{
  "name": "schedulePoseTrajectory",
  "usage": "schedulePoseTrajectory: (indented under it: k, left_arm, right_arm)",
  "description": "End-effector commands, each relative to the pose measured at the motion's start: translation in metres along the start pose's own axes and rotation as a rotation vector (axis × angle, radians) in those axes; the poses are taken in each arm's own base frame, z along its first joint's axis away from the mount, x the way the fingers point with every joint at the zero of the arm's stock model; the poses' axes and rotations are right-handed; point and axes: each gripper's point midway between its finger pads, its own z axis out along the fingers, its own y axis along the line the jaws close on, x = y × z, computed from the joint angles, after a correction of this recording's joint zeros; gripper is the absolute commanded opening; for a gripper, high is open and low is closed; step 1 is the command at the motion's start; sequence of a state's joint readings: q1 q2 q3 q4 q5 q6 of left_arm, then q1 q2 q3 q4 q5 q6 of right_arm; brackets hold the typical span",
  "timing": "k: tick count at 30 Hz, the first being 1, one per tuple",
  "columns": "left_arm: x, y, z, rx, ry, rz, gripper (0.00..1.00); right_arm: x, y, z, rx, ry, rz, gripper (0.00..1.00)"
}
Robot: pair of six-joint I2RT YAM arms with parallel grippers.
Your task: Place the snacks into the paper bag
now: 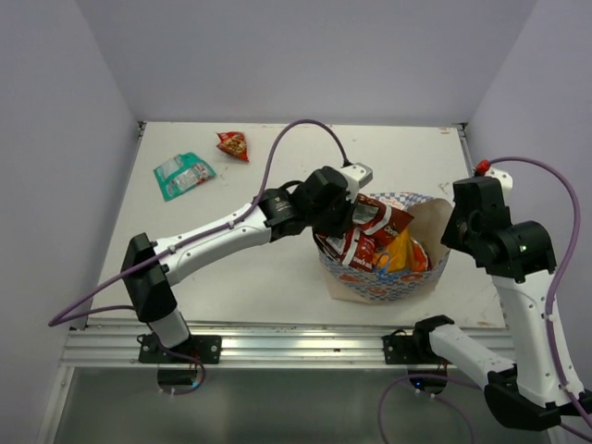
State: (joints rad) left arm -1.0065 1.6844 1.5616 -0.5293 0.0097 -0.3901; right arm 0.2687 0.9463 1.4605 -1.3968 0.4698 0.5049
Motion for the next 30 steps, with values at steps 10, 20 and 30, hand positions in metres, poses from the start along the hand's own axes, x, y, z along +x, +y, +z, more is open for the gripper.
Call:
schedulePoseTrajectory:
  k: [10,20,30]
  left_arm:
    - [0.028,-0.091,-0.007,0.199,0.126,0.405,0.0]
    - [-0.049,-0.055,-0.03,-0.116,-0.123,0.369,1.0]
    - [-0.219,0.169,-0.179,-0.789,-0.587,-0.012,1.0]
  right_arm:
    - [0.029,-0.028,-0.018,0.066,0.112,-0.068,0.0]
    - [0.026,-0.028,-0.017,0.073,0.11,-0.086,0.0]
    - [0.023,-0.027,-0.018,0.073,0.106,-0.091,0.0]
